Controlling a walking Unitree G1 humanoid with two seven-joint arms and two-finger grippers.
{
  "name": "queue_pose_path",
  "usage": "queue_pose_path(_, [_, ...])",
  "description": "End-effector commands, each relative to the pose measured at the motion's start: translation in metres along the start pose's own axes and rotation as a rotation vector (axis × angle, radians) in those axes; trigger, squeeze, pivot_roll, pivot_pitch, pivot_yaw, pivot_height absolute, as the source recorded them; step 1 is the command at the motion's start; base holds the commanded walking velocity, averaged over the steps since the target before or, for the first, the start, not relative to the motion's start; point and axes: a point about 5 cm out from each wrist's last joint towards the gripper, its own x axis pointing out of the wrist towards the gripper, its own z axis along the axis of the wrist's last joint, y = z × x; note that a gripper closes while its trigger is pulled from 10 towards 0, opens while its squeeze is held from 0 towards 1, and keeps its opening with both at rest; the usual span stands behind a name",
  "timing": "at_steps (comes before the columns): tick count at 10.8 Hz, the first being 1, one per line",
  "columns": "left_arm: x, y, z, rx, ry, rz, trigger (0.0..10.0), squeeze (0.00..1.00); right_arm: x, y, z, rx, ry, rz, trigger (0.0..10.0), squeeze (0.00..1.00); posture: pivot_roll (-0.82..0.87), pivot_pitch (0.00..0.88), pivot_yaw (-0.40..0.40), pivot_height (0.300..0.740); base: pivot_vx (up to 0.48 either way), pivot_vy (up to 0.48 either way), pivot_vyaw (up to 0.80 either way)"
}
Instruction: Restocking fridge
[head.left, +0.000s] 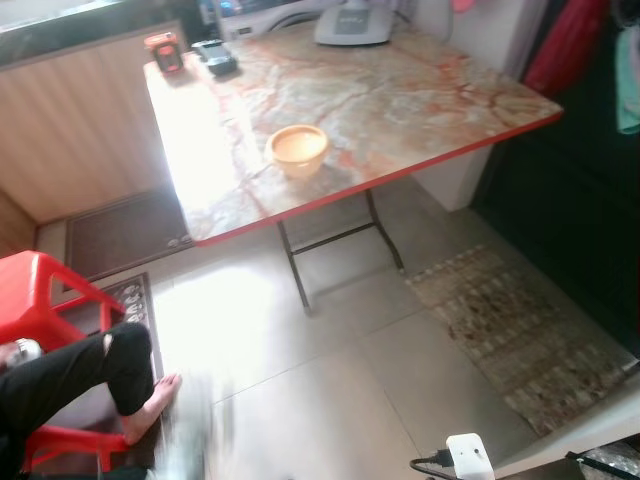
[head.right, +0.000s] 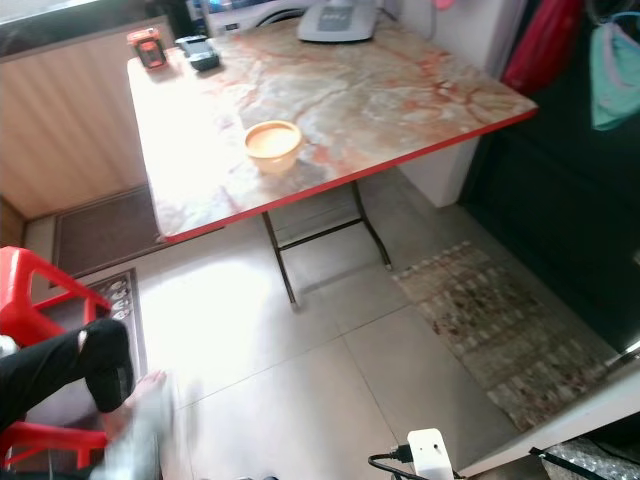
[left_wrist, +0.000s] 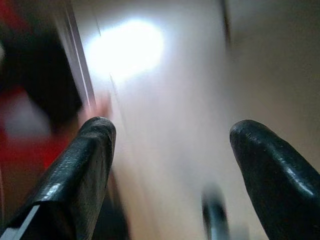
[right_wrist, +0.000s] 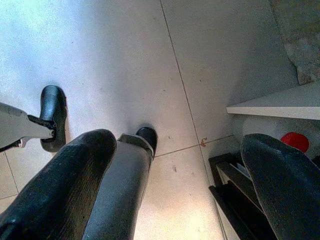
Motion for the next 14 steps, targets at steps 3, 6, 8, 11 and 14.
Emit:
queue_pose_path(3, [0.002,0.009,0.031,-0.064,-0.233,0.033,10.0,0.0,-0.001,0.002,-0.007,-0.005,0.022,0.008,10.0,0.0,-0.09,0.124,0.085,0.74,0.0,0.0,0.0])
queue_pose_path(6, [-0.003,-0.011,0.09,-0.033,-0.561,-0.059,10.0,0.0,-0.001,0.002,-0.007,-0.009,0.02,0.004,10.0,0.0,-0.09,0.122,0.087,0.74,0.0,0.0,0.0])
queue_pose_path(8, [-0.004,-0.035,0.121,-0.132,-0.64,-0.148,10.0,0.0,-0.001,0.001,-0.007,-0.018,0.019,0.006,10.0,0.0,-0.09,0.124,0.079,0.74,0.0,0.0,0.0])
queue_pose_path(11, [-0.009,-0.068,0.152,-0.137,-0.708,-0.33,10.0,0.0,-0.001,0.002,-0.006,-0.004,0.013,0.006,10.0,0.0,-0.1,0.126,0.09,0.74,0.0,0.0,0.0])
queue_pose_path(14, [-0.007,-0.066,0.163,-0.119,-0.725,-0.316,10.0,0.0,-0.001,0.004,-0.006,0.005,0.014,0.006,10.0,0.0,-0.09,0.124,0.103,0.74,0.0,0.0,0.0])
